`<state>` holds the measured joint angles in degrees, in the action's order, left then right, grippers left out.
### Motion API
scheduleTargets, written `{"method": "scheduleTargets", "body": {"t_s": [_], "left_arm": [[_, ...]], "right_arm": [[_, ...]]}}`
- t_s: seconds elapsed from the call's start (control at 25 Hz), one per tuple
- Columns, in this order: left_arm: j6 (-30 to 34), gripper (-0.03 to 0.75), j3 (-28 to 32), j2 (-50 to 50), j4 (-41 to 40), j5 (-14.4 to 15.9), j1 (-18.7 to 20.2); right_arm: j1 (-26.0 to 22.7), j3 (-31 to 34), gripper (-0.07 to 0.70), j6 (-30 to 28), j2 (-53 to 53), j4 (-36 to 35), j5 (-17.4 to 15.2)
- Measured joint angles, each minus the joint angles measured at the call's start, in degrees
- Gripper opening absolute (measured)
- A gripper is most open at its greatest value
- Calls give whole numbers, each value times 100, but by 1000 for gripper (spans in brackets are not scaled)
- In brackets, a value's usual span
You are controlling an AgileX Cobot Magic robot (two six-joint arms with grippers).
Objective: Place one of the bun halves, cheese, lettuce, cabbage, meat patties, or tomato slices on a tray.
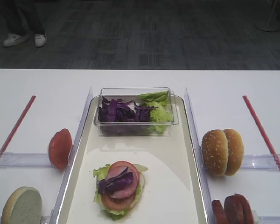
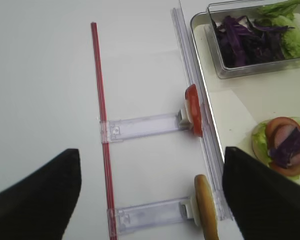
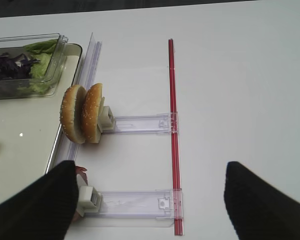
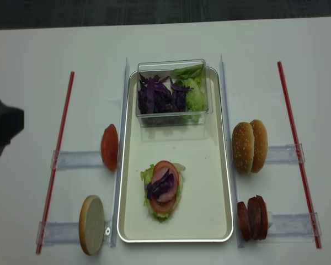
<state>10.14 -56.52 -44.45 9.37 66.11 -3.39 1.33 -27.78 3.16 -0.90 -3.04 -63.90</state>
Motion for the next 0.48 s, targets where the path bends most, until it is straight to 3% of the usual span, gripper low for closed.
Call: {"method": "scheduleTargets", "body": {"t_s": [0.16,0.48], "left_arm": [[-97,550,341,707,0,306,-9],[-612,550,1179,2106,-363,509,-9]], "right_arm": [[0,0,613,0,0,0,0],[0,0,613,0,0,0,0]]}}
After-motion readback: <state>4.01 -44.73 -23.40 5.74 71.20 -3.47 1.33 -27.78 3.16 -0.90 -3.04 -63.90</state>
